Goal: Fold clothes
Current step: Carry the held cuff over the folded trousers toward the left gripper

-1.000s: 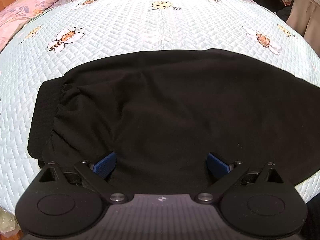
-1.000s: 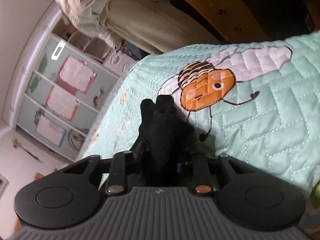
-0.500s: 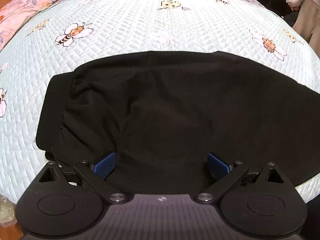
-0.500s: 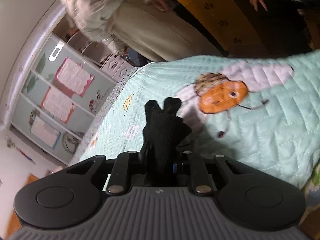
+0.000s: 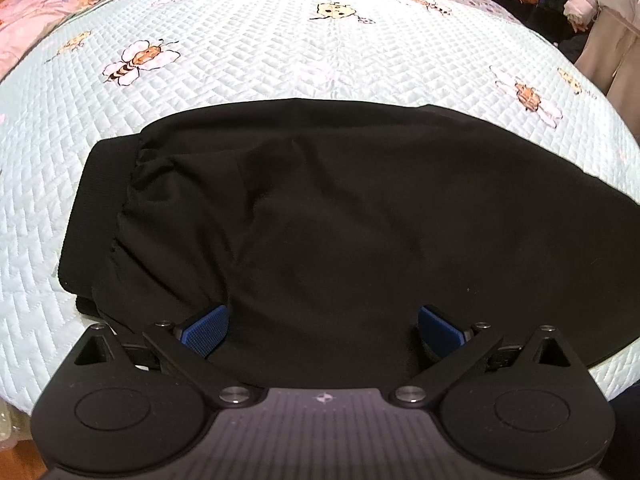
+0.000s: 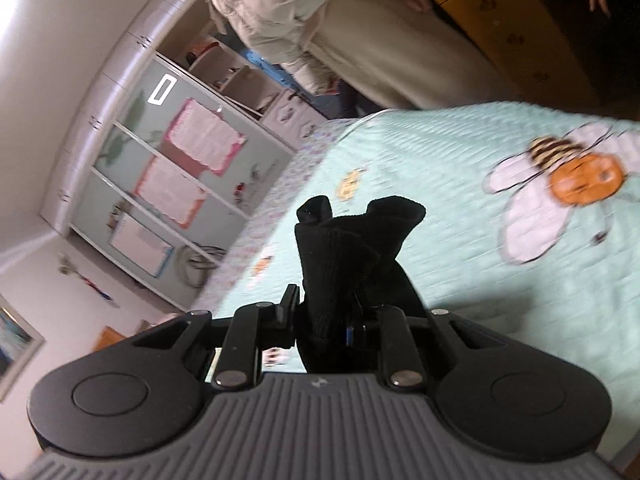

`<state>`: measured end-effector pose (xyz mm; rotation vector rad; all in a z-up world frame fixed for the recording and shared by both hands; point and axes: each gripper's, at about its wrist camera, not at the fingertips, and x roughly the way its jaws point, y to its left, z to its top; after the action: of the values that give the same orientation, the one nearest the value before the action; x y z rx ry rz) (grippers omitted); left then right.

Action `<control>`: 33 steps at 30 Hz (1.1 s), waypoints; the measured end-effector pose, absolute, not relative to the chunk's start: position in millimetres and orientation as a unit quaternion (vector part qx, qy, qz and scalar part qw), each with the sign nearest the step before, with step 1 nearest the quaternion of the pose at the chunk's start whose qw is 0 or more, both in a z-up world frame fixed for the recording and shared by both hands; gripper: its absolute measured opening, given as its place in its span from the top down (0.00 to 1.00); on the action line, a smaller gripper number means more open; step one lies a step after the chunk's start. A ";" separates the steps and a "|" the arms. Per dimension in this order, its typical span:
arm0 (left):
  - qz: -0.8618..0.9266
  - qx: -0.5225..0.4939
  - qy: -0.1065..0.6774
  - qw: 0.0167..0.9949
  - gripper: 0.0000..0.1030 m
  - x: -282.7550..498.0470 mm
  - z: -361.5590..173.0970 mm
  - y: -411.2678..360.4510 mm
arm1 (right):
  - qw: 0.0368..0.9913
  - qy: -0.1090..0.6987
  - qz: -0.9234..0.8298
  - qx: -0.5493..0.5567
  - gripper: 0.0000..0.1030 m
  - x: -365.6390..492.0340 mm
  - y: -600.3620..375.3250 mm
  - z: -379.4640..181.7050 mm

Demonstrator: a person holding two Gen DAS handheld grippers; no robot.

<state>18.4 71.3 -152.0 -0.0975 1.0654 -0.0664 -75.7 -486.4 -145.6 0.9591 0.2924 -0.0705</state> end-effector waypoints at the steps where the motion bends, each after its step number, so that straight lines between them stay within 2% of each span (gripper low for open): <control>1: -0.033 -0.053 0.506 0.860 0.01 18.2 -151.6 72.9 | 0.880 0.139 -0.025 0.453 0.78 -72.5 -476.8 -138.1; 5: -0.042 -0.075 0.500 0.862 0.02 16.0 -150.0 80.2 | 0.903 0.144 0.036 0.403 0.78 -52.3 -421.0 -102.7; 9: -0.053 -0.090 0.496 0.862 0.02 11.6 -148.7 87.4 | 0.938 0.176 0.130 0.270 0.78 -24.2 -321.7 -78.1; 12: -0.059 -0.098 0.494 0.862 0.02 8.6 -148.2 93.0 | 0.943 0.221 0.195 0.153 0.78 -4.0 -235.4 -96.3; 18: -0.069 -0.100 0.490 0.863 0.02 3.5 -148.4 97.0 | 0.912 0.330 0.243 -0.029 0.78 9.2 -121.5 -188.6; 28: -0.074 -0.112 0.485 0.864 0.01 1.9 -149.3 101.4 | 0.914 0.288 0.228 -0.170 0.77 -7.0 -87.7 -188.1; 31: -0.076 -0.119 0.484 0.864 0.01 0.0 -148.4 105.5 | 0.905 0.265 0.242 -0.227 0.65 -24.1 -73.2 -189.3; 33: -0.078 -0.123 0.483 0.864 0.01 -1.0 -147.5 108.0 | 0.902 0.243 0.269 -0.233 0.43 -37.1 -70.2 -183.5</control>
<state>-1.0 108.0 -147.5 -0.2588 1.0120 -0.1628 -37.1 -70.2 -183.5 -0.4828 0.5031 0.5562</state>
